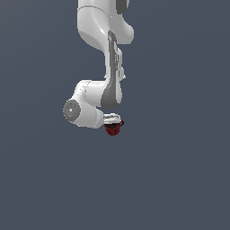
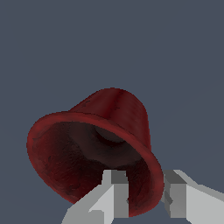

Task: Pick up the object and move it to a goal position.

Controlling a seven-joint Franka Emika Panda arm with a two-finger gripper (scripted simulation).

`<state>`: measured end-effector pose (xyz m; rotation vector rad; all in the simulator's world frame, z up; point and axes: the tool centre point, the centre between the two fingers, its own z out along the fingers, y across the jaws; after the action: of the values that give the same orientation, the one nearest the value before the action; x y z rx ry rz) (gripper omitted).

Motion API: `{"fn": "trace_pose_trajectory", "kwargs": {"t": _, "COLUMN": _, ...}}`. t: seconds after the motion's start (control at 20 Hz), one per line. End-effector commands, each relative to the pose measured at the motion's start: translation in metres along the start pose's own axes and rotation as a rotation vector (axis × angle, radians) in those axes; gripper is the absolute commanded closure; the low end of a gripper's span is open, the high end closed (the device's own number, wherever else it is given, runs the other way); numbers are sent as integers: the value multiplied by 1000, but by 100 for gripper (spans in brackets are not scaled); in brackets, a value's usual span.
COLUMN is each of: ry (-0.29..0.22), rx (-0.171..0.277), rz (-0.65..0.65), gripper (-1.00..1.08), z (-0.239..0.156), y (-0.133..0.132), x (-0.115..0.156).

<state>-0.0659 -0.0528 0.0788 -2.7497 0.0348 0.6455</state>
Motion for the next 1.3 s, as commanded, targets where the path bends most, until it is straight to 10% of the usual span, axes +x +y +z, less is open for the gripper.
{"fn": "trace_pose_trajectory", "kwargs": {"t": 0.0, "ry": 3, "rx": 0, "rz": 0, "gripper": 108, "z": 0, "y": 0, "x": 0}}
{"fn": "trace_pose_trajectory", "kwargs": {"t": 0.6, "ry": 132, "rx": -12, "rz": -31, "gripper": 108, "z": -19, "y": 14, "x": 16}}
{"fn": "trace_pose_trajectory", "kwargs": {"t": 1.25, "ry": 457, "rx": -42, "rz": -107, "gripper": 108, "z": -74, "y": 45, "x": 44}}
